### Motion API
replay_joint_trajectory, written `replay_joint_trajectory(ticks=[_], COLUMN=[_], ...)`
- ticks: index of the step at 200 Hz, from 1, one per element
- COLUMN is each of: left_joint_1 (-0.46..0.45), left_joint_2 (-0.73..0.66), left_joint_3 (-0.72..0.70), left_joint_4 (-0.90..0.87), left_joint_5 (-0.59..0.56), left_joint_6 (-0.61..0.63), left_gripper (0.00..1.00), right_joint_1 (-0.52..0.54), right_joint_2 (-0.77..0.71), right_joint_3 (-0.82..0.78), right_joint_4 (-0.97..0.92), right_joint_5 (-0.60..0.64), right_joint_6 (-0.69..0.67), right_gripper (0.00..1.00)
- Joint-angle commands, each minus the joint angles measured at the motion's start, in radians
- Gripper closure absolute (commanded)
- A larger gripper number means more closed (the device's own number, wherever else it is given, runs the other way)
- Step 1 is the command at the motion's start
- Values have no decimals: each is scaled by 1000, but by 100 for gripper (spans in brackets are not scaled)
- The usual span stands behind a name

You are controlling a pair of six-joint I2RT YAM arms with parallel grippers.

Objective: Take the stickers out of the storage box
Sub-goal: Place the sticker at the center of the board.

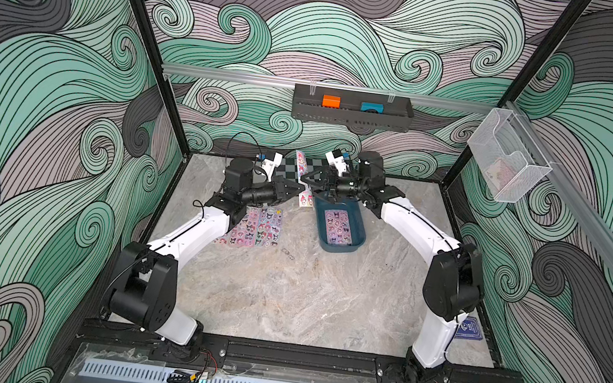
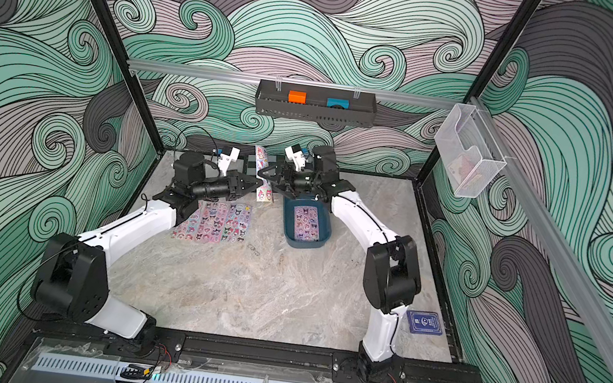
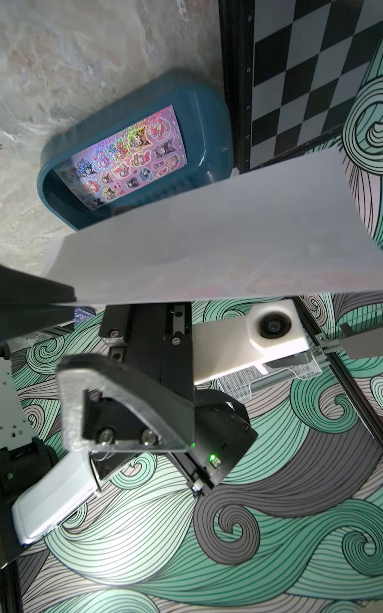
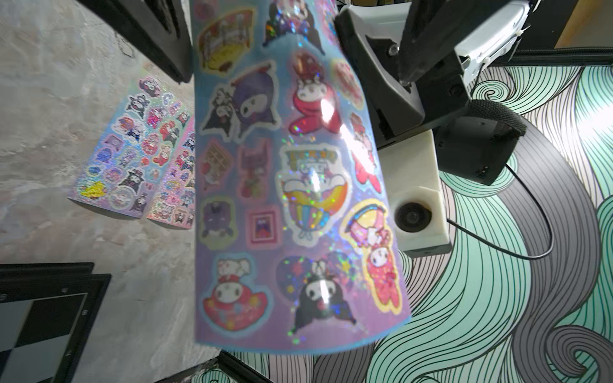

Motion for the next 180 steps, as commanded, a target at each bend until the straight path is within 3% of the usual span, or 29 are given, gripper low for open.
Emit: replay_joint_trajectory(ticks=[1,64,120,180], left_joint_1=[4,32,33,98], left_joint_2=[-16,-60,-66,-54], left_joint_3=[2,-26,-16,-85], left_joint_4=[99,154,148,67], left_joint_5=[46,52,66,39], left_joint_6=[-63,-120,-118,-66], left_gripper=[100,100,100,100], right_joint_1=[22,21,22,-10], right_joint_2=[19,38,84,38], right_joint_3=[27,13,-23,-64], right_joint_4=[114,153,392,382], right_joint_5=[-61,-71,-121,-121], right_joint_6=[62,89,263,242], right_gripper=[1,1,1,1])
